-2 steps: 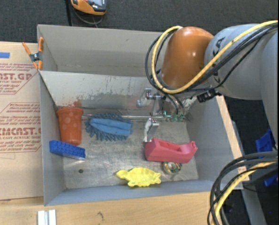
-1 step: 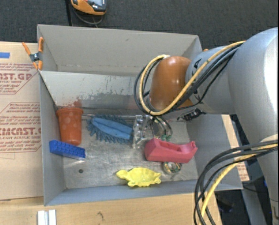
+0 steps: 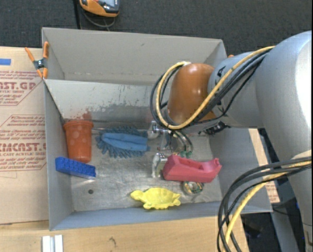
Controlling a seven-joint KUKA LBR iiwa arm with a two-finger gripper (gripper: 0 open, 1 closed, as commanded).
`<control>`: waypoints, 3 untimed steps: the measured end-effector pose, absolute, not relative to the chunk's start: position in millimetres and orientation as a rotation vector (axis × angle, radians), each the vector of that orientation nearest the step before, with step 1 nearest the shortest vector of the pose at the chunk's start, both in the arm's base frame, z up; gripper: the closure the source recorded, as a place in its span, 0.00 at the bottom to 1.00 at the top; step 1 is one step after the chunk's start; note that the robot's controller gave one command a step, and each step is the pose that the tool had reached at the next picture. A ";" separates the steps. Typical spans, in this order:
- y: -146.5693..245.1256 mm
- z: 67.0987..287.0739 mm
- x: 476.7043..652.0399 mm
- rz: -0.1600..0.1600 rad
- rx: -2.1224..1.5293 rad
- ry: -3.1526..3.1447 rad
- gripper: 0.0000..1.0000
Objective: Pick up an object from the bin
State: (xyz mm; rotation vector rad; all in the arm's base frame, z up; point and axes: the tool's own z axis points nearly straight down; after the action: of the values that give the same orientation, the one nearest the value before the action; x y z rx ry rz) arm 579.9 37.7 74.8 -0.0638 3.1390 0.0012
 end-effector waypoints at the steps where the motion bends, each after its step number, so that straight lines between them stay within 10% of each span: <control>1: 37.7 74.8 579.9 0.001 -0.064 3.139 0.00; 2: 27.3 76.7 582.2 0.005 0.054 3.141 0.00; 3: 3.2 74.1 576.4 0.006 0.028 3.140 1.00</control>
Offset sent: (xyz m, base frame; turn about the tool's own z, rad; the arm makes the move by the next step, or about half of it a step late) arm 0.0098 -0.0473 0.0093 0.2686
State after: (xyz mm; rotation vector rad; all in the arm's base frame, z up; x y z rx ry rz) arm 576.4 3.2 74.1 0.0278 3.1397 0.0062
